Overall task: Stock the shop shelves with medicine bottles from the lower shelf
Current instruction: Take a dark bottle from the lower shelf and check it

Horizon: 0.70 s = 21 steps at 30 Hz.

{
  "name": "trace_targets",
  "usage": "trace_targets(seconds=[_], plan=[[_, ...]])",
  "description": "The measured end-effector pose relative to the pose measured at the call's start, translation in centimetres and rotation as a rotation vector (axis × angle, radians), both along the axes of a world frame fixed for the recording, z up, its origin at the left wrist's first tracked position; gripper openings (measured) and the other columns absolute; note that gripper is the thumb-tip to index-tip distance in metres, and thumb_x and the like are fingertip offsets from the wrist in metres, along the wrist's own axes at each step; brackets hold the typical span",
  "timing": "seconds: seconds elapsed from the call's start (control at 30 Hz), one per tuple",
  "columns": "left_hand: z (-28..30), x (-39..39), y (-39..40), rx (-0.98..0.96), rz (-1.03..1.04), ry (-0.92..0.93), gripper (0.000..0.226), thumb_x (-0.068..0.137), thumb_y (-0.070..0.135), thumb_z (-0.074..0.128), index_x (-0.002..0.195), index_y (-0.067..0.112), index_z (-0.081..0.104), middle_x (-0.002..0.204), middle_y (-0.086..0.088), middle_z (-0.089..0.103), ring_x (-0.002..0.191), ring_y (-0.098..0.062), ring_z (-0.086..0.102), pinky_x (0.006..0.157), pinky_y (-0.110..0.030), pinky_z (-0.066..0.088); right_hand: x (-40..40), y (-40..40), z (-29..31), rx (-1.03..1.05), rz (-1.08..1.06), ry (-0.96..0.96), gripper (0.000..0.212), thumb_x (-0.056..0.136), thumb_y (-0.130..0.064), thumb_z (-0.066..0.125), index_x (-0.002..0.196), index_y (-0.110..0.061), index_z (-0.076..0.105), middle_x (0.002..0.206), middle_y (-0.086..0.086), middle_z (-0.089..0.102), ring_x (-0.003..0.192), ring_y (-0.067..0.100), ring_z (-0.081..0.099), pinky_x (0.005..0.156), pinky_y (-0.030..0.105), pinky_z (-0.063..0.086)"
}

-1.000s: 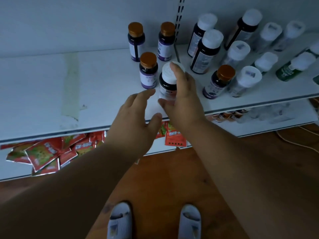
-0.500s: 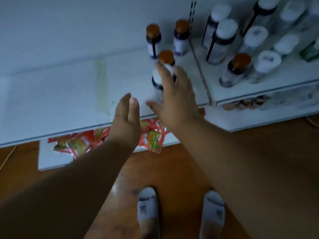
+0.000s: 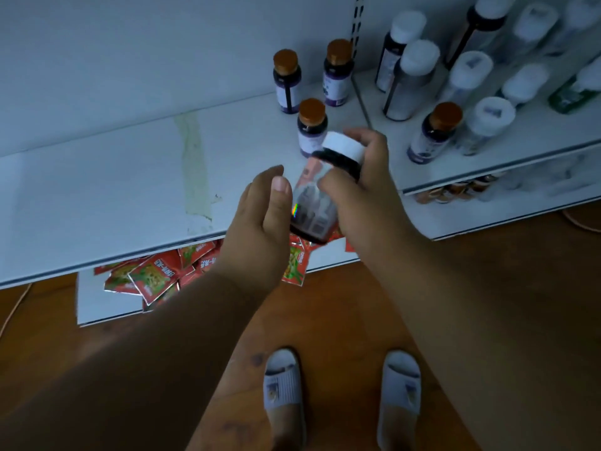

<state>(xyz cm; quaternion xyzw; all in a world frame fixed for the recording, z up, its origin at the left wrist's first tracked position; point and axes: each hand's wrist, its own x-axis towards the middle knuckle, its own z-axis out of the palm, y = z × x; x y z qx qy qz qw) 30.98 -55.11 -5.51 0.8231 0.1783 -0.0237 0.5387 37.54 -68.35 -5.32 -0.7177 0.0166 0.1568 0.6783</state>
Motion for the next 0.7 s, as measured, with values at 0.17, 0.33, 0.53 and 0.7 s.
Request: trace_targets(seconds=[0.17, 0.33, 0.53, 0.7], plan=[[10.7, -4.6, -4.8, -0.14, -0.023, 0.057, 0.079, 0.084, 0.081, 0.019, 0.146, 0.036, 0.039, 0.144, 0.014, 0.049, 0.133, -0.007, 0.046, 0.11, -0.035, 0.041, -4.2, -4.8, 9.7, 0.181, -0.039, 0.148, 0.034, 0.069, -0.052, 0.063, 0.102, -0.042, 0.056, 0.105, 0.007, 0.067, 0.096, 0.027, 0.068, 0.081, 0.053, 0.058], [21.9, -7.9, -9.4, -0.126, -0.015, 0.11, 0.083, 0.08, 0.084, 0.015, 0.147, 0.04, 0.037, 0.148, 0.018, 0.044, 0.138, -0.006, 0.039, 0.116, -0.039, 0.032, -7.0, -9.6, 21.3, 0.32, -0.068, 0.197, 0.034, 0.077, -0.053, 0.071, 0.102, -0.033, 0.058, 0.099, 0.006, 0.07, 0.089, 0.022, 0.07, 0.084, 0.052, 0.057], [31.4, -8.0, -13.7, -0.127, -0.067, -0.064, 0.082, 0.079, 0.084, 0.019, 0.147, 0.04, 0.035, 0.145, 0.016, 0.046, 0.135, -0.005, 0.043, 0.112, -0.044, 0.038, -7.0, -14.2, 31.4, 0.696, 0.011, 0.405, 0.072, 0.08, -0.054, 0.058, 0.133, -0.005, 0.052, 0.115, 0.022, 0.066, 0.102, 0.036, 0.065, 0.091, 0.058, 0.053], [36.4, -6.3, -14.5, -0.117, -0.133, -0.158, 0.071, 0.086, 0.077, 0.02, 0.145, 0.041, 0.034, 0.139, 0.02, 0.048, 0.128, 0.002, 0.047, 0.108, -0.037, 0.043, -4.7, -14.5, 37.6, 0.654, 0.182, 0.24, 0.08, 0.064, -0.057, 0.08, 0.121, -0.007, 0.056, 0.11, 0.023, 0.066, 0.099, 0.037, 0.066, 0.088, 0.054, 0.055]])
